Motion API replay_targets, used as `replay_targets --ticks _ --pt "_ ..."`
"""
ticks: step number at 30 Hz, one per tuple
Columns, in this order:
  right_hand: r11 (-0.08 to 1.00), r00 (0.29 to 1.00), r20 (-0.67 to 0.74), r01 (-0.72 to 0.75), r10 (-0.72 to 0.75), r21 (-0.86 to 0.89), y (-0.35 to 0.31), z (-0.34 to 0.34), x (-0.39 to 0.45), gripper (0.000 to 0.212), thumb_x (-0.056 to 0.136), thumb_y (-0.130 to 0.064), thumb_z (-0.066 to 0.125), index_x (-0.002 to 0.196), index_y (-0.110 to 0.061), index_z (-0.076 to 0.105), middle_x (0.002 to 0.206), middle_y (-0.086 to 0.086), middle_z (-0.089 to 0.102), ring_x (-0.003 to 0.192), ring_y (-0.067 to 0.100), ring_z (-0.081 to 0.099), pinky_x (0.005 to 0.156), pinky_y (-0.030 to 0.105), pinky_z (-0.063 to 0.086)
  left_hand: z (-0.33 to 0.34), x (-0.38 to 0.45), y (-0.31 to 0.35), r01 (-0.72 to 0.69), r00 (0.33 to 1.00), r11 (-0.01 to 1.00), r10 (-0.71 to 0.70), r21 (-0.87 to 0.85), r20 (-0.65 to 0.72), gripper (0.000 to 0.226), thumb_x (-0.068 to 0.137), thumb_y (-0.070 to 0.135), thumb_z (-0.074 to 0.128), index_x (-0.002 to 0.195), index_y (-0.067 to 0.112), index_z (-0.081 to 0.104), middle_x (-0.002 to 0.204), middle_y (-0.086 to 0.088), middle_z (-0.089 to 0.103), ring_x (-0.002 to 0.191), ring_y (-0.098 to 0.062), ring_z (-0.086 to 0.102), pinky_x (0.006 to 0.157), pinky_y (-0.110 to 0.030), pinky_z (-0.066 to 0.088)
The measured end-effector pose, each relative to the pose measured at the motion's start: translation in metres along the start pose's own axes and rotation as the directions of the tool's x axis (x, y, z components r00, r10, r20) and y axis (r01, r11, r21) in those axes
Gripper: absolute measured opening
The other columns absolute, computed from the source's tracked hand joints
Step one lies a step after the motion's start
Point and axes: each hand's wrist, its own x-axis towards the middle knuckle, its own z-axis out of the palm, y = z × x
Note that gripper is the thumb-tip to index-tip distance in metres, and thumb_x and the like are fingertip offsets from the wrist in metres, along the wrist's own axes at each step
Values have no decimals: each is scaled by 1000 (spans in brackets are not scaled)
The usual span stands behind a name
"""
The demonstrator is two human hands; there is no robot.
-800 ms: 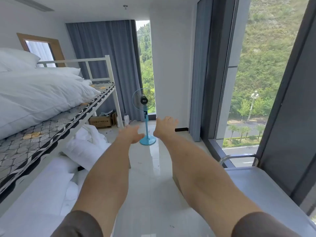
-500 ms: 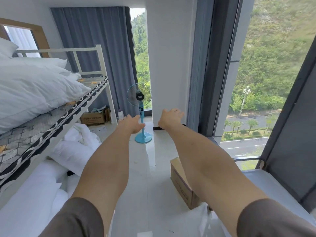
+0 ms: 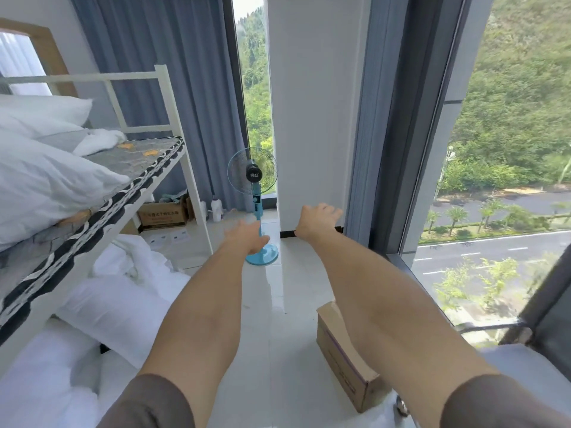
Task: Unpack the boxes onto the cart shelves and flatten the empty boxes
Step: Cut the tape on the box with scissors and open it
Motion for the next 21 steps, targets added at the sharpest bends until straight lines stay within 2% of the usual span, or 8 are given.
replay_targets --ticks 6,11,15,21 --pt "999 1000 9 21 -21 30 -25 6 107 53 89 -27 55 139 -15 43 139 22 44 131 40 39 113 54 25 -5 103 -18 43 999 999 -43 18 9 55 100 49 40 147 20 40 146 -12 46 130 -31 47 108 -47 39" --pt "999 1000 9 -14 14 42 -43 6 178 53 88 -25 53 139 -13 44 141 23 42 131 41 39 113 53 25 -12 178 -21 32 999 999 -32 0 -1 54 101 49 40 146 19 40 146 -11 47 128 -31 49 105 -45 41" --pt "999 999 17 -29 28 36 -61 12 235 55 89 -25 53 142 -13 42 146 25 37 135 42 35 115 55 22 -10 241 -23 24 1000 1000 -24 3 15 56 101 48 40 150 21 37 149 -13 44 132 -32 46 110 -47 38" --pt "991 993 20 -114 113 65 -76 25 333 51 87 -23 57 136 -14 50 143 24 42 132 41 39 113 54 24 -9 353 -19 -69 997 997 67 37 45 53 101 48 37 145 19 40 144 -16 43 126 -33 48 105 -46 41"
